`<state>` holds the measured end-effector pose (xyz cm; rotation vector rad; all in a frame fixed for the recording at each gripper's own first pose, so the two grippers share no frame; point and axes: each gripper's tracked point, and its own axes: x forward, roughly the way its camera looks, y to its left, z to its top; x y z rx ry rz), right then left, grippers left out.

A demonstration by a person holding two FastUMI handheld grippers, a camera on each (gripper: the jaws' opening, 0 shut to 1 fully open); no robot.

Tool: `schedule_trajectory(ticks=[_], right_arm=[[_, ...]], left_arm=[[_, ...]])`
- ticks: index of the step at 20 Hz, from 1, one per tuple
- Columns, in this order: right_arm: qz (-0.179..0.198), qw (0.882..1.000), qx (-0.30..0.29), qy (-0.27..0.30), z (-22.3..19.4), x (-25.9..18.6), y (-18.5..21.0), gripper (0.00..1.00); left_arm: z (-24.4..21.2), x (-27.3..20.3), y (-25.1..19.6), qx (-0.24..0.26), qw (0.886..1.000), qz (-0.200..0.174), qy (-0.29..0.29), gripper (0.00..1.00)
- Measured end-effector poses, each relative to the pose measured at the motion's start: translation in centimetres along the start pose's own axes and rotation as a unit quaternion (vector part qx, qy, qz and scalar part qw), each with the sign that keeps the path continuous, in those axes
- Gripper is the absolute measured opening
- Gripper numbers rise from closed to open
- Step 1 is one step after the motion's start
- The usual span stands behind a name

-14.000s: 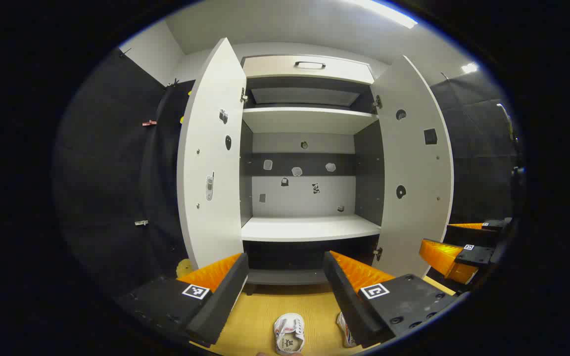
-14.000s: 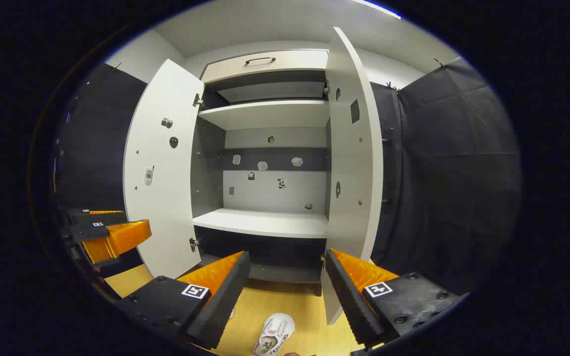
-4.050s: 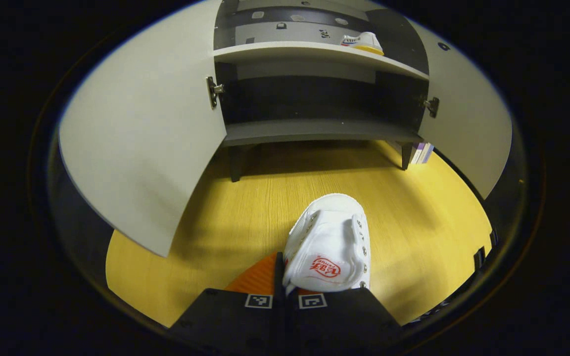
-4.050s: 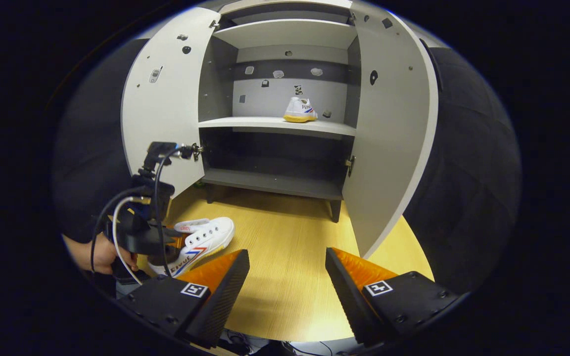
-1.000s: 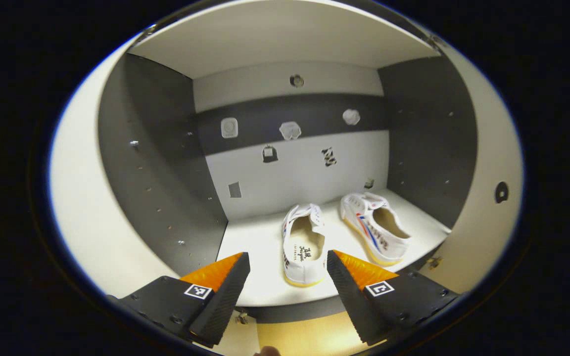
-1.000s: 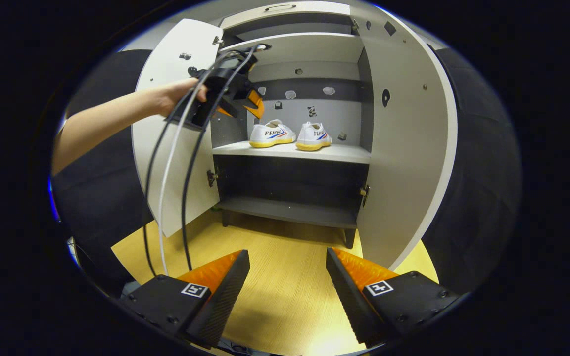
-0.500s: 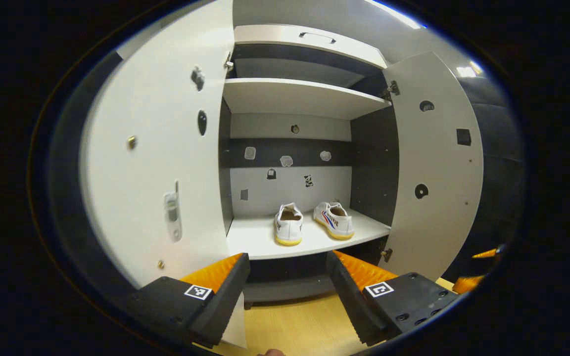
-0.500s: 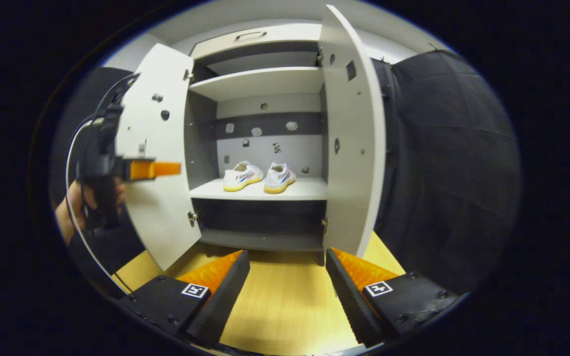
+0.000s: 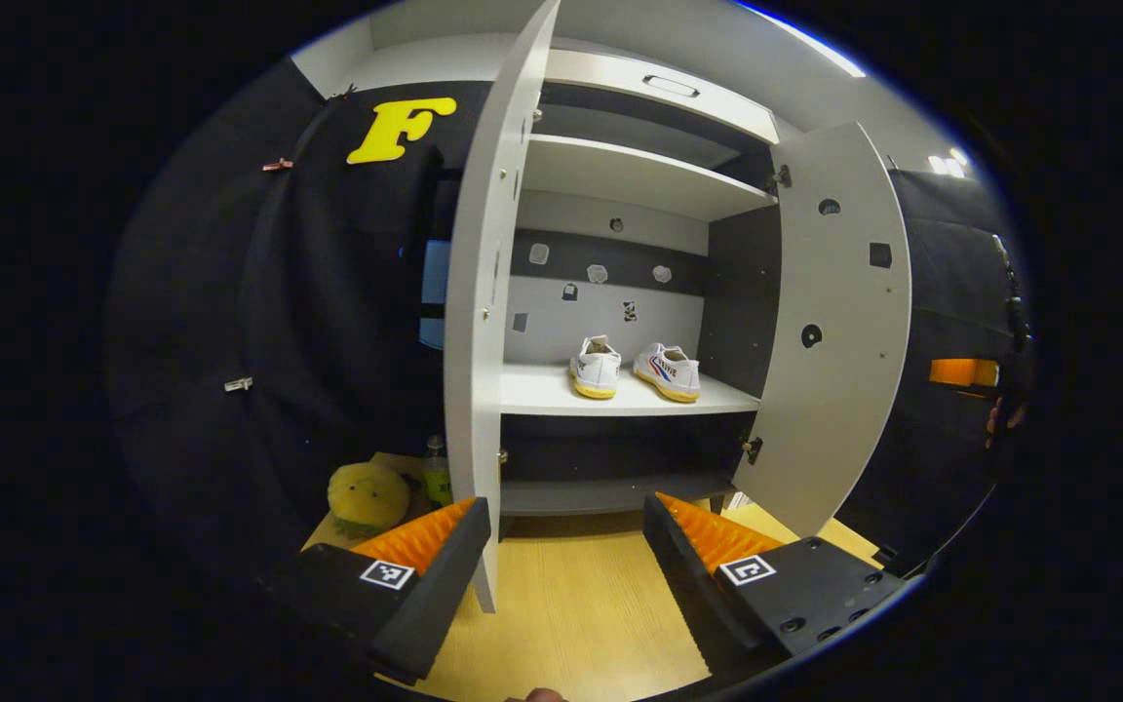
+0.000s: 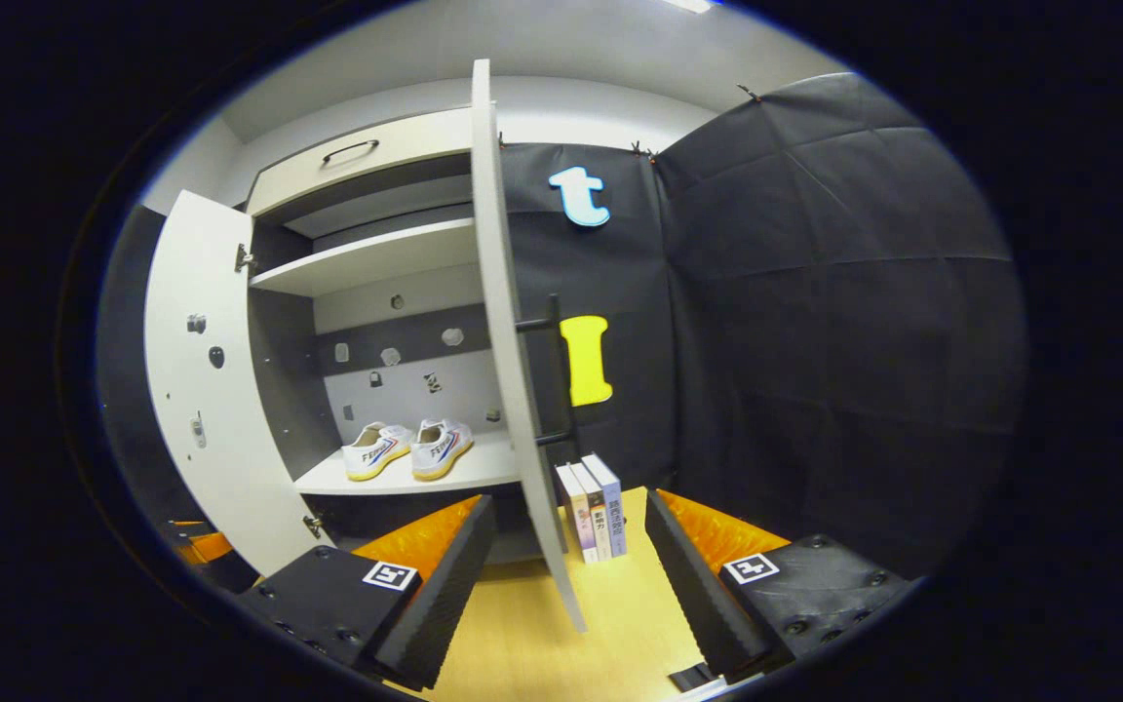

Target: Grab one shoe with the right hand and put it into the shoe cabinet, grab the other shoe with the left hand and put it into the shoe cabinet; then close the right door with the right hand and the left door with the left hand.

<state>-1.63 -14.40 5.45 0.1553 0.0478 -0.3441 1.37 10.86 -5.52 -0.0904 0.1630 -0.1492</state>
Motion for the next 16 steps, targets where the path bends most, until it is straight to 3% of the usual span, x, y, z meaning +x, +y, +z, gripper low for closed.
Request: schedule_trajectory(ticks=[2,7,16], right_arm=[[-0.019,1.000,0.001,-0.011,1.3,1.1,-1.7,0.98],[-0.024,0.999,-0.037,-0.020,4.0,4.8,-4.0,0.98],[-0.008,0.997,-0.071,-0.031,6.5,11.8,-3.8,0.96]], left_arm=[[0.8,-1.2,1.1,-0.005,1.000,0.006,-0.012,0.97],[1.8,-3.5,3.6,0.007,0.999,0.037,-0.018,0.95],[0.2,-4.4,0.5,-0.019,0.998,0.060,-0.004,0.95]])
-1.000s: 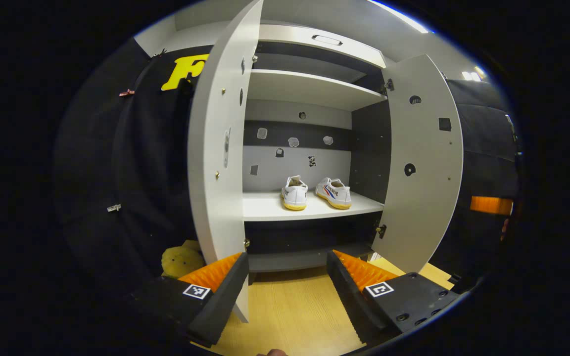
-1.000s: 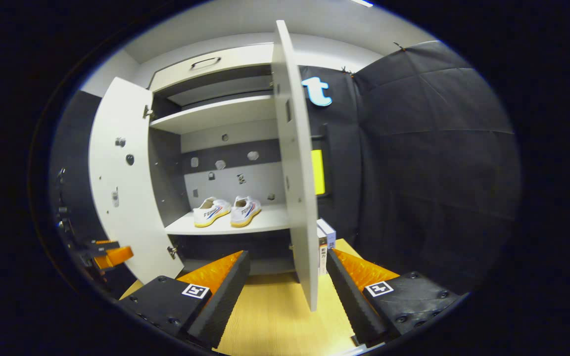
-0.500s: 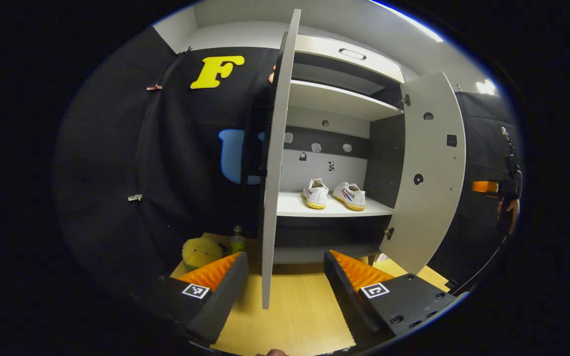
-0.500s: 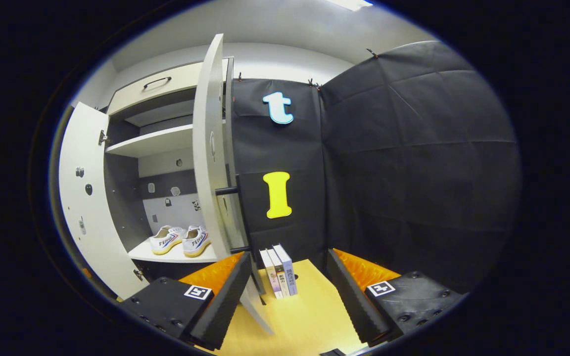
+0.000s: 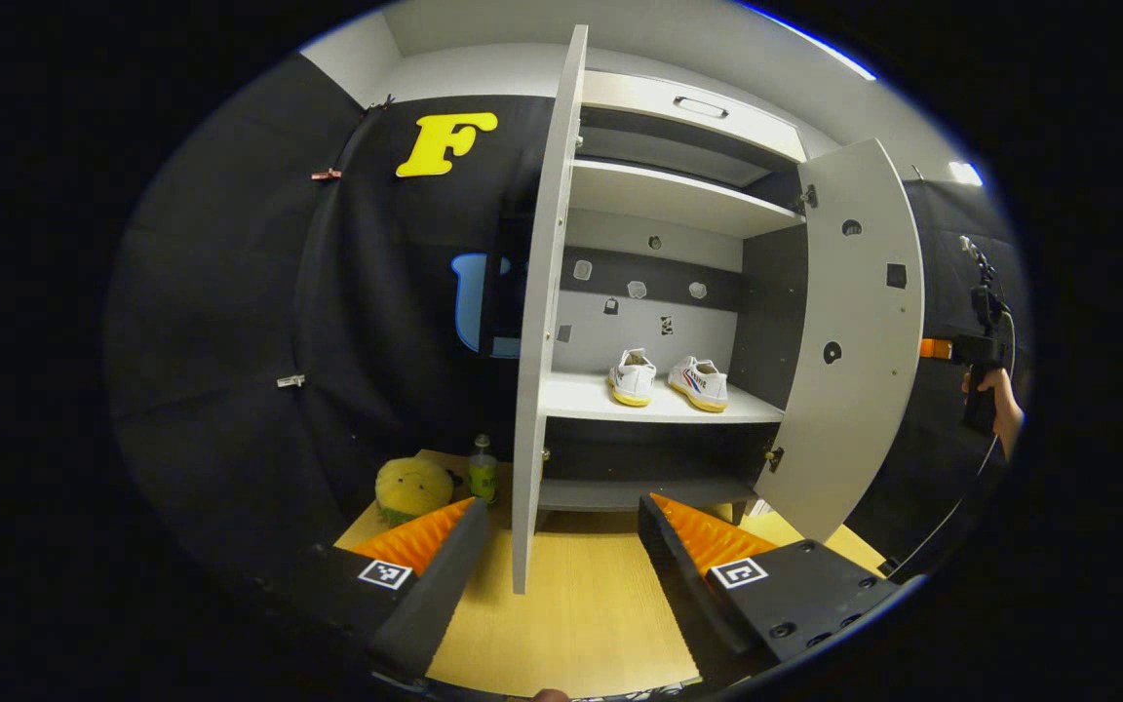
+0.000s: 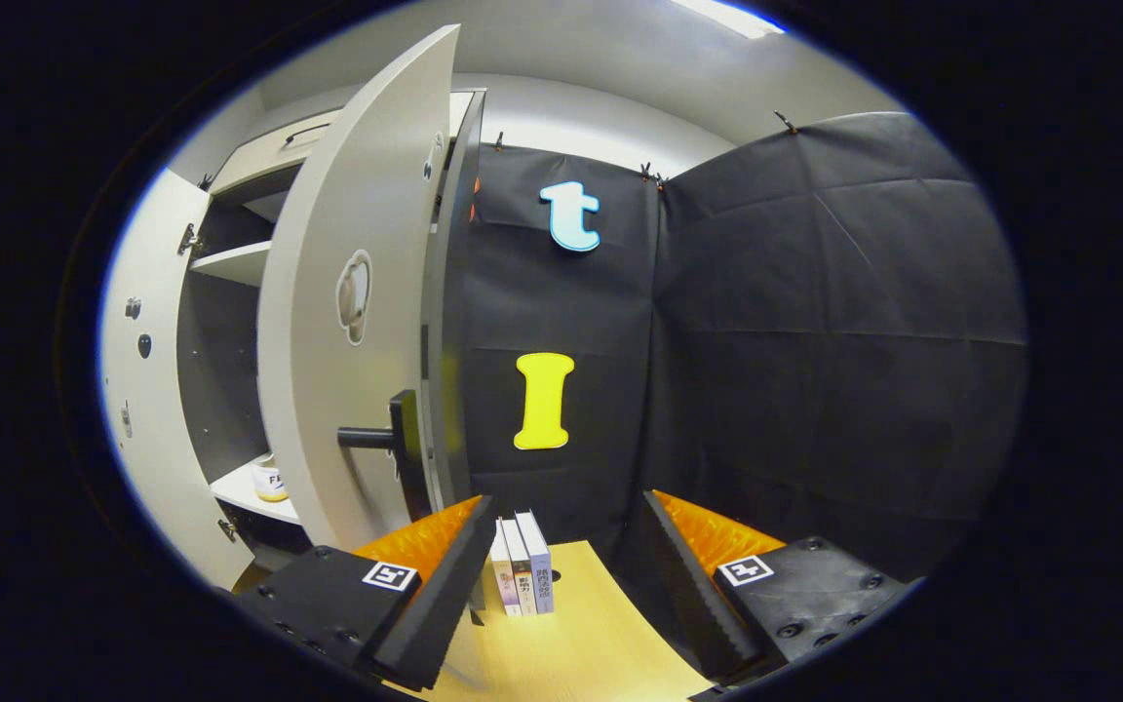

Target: Grab one shoe with the right hand and put it into the shoe cabinet, grab the other shoe with the left hand and put it into the shoe cabinet; then close the right door with the right hand and the left door with the left hand.

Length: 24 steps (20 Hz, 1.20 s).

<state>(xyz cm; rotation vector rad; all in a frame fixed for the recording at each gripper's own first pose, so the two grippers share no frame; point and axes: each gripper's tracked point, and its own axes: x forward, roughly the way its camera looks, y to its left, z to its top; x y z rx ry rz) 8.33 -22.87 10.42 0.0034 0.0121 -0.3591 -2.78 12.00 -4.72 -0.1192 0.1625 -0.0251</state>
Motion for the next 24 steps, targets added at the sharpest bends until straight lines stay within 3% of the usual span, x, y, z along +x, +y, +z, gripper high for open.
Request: schedule_trajectory(ticks=[7,11,12,15,20,24], right_arm=[[0.022,1.000,-0.017,-0.012,0.4,-0.3,1.4,0.96],[0.050,0.999,0.008,-0.002,-0.4,-0.8,4.1,0.96],[0.054,0.998,0.007,-0.012,-0.1,-0.9,4.4,0.91],[0.047,0.999,-0.016,-0.019,0.3,-1.4,5.5,0.87],[0.061,0.998,0.018,-0.003,-0.3,-2.1,8.4,0.86],[0.091,0.996,0.008,0.001,-0.4,-2.4,12.5,0.87]], left_arm=[[-0.1,0.5,-2.4,0.001,1.000,-0.010,0.003,0.95],[-0.4,0.2,-3.3,-0.012,1.000,-0.024,0.005,0.95],[-0.7,0.1,-3.4,-0.016,0.999,-0.027,0.008,0.95],[-1.3,0.4,-3.0,-0.017,0.999,-0.023,0.014,0.95],[-1.3,0.4,-2.0,-0.028,0.999,-0.016,0.013,0.95],[-1.4,-0.6,-0.5,-0.032,0.999,-0.002,0.008,0.96]])
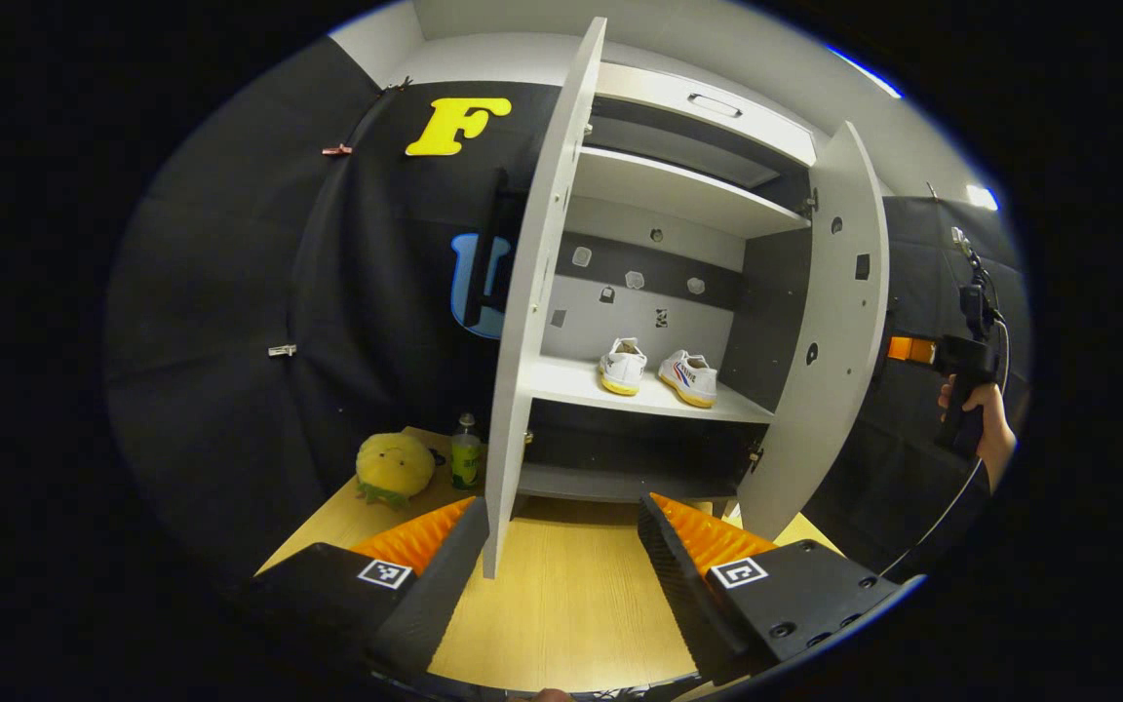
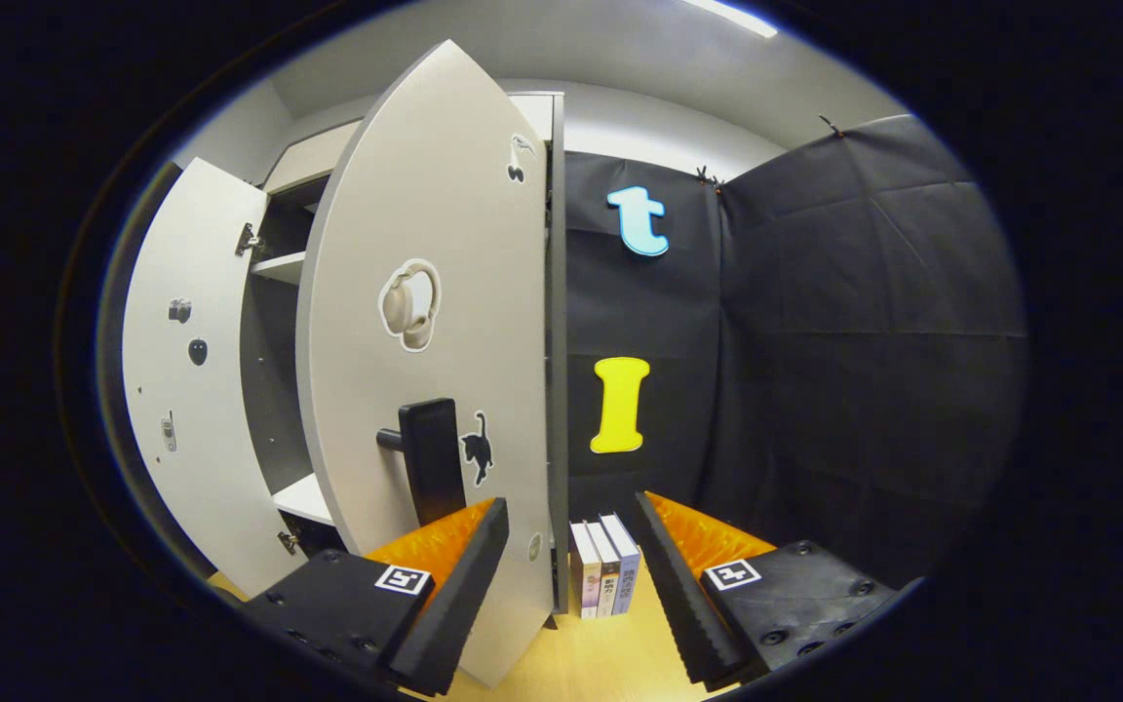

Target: Grab one shoe with the right hand and put it into the shoe cabinet, grab the other shoe with the left hand and put it into the shoe cabinet; then close the right door with the right hand and the left door with the left hand.

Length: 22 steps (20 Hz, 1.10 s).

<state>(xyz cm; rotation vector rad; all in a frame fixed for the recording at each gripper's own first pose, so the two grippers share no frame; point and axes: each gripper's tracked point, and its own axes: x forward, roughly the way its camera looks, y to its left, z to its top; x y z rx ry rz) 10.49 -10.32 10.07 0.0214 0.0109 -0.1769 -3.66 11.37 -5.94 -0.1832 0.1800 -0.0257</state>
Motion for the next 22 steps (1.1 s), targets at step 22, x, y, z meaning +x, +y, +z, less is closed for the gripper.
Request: schedule_trajectory(ticks=[22], right_arm=[[0.030,0.998,0.006,0.050,-8.8,-6.8,8.0,0.99]], left_arm=[[8.6,1.6,15.6,-0.023,0.990,0.138,-0.035,0.95]])
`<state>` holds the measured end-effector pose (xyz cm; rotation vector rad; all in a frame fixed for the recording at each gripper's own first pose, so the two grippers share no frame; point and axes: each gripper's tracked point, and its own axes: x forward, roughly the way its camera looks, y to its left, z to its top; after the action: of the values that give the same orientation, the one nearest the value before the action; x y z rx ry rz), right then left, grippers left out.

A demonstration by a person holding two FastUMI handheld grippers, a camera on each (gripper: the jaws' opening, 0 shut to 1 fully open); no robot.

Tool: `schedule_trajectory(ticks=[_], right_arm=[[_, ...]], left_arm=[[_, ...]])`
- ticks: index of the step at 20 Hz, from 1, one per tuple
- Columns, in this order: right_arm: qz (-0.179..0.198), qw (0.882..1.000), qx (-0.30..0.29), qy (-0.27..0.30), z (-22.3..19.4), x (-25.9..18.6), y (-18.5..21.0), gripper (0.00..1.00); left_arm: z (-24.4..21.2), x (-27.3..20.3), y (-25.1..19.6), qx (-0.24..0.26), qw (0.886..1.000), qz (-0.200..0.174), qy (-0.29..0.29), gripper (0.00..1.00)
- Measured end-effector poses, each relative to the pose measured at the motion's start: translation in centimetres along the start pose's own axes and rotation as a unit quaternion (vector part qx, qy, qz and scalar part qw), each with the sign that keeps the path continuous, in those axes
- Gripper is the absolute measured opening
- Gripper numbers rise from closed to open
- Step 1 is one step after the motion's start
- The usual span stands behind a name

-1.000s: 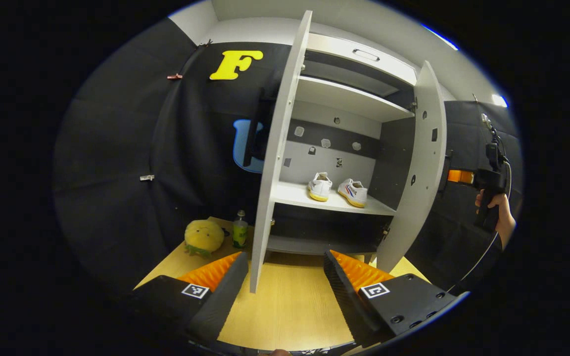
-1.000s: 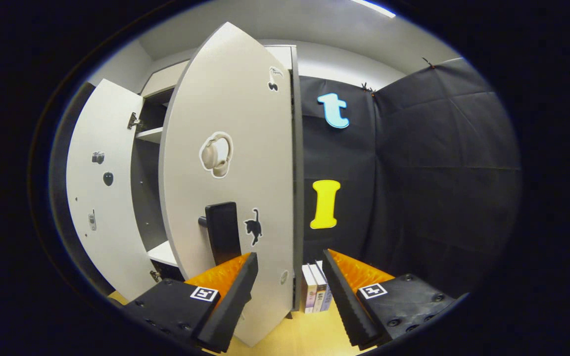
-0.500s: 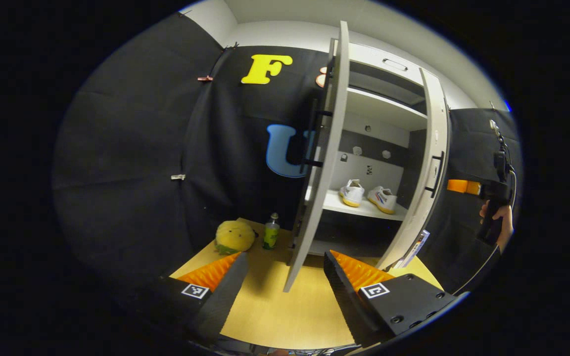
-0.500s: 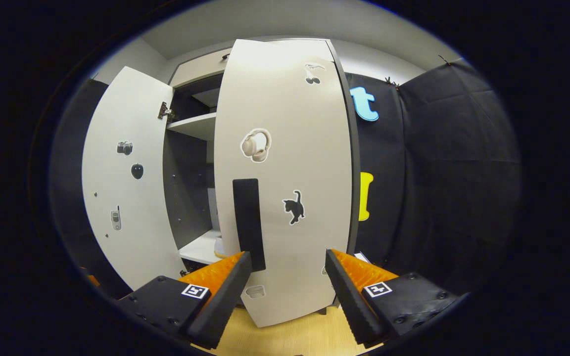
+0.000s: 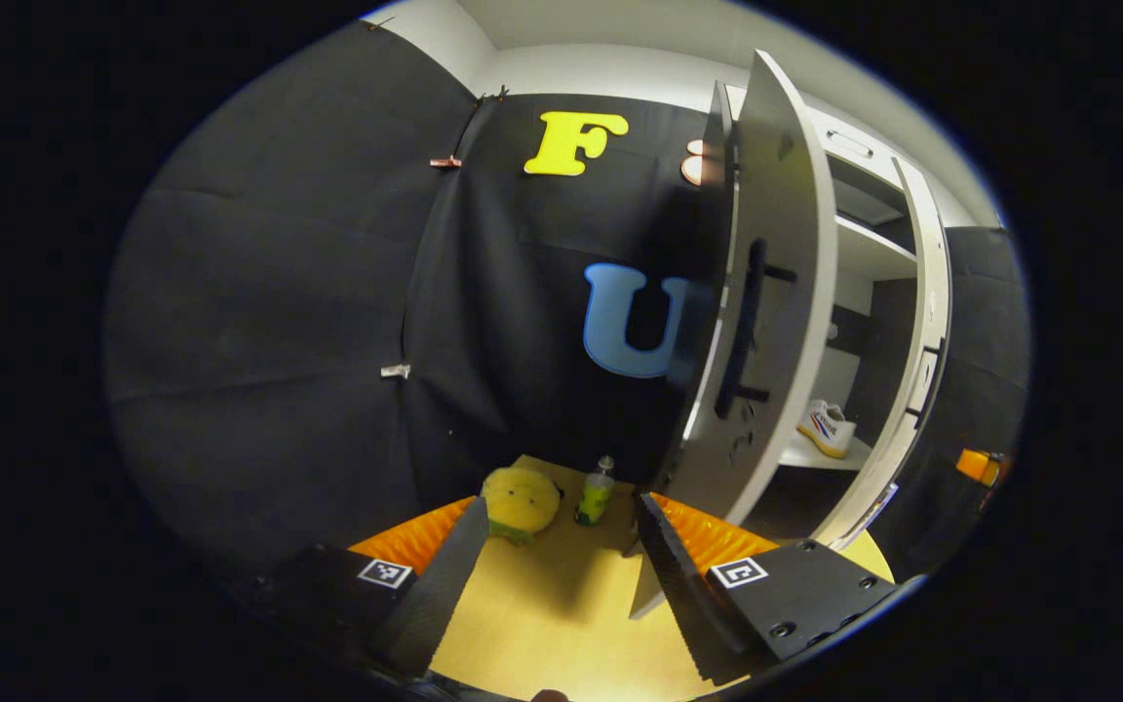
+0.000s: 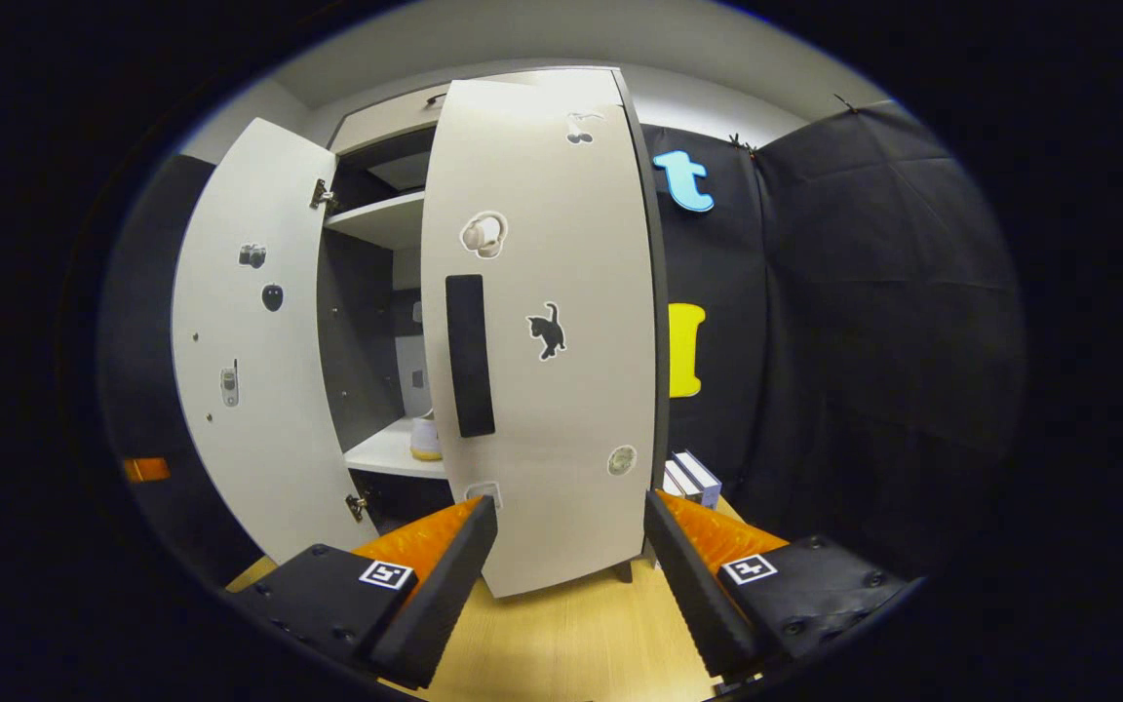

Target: Grab one shoe with the right hand and put it into the shoe cabinet, grab the other shoe with the left hand and put it into the shoe cabinet; then close the right door with the right hand and the left door with the left hand.

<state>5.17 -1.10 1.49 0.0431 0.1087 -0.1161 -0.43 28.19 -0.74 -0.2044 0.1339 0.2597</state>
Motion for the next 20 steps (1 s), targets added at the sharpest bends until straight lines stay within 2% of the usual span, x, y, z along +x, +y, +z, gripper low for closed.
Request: schedule_trajectory(ticks=[5,8,14,17,20], right_arm=[[-0.004,1.000,-0.001,0.008,-2.1,-2.7,1.0,0.99],[-0.003,1.000,0.008,0.019,-2.9,-3.4,1.4,0.99],[-0.019,1.000,0.011,0.021,-3.3,-3.7,0.5,0.99],[-0.017,0.999,0.013,0.025,-3.4,-3.1,0.6,0.99],[-0.015,0.999,0.016,0.030,-3.6,-2.4,0.7,0.99]], left_arm=[[6.4,4.5,-1.3,0.037,0.998,-0.030,-0.045,0.94],[7.4,7.3,-2.1,0.045,0.997,-0.041,-0.047,0.95],[9.0,9.7,-5.2,0.107,0.989,-0.068,-0.071,0.94],[9.6,9.7,-5.5,0.110,0.989,-0.062,-0.076,0.91],[8.7,9.6,-6.9,0.099,0.991,-0.079,-0.051,0.91]])
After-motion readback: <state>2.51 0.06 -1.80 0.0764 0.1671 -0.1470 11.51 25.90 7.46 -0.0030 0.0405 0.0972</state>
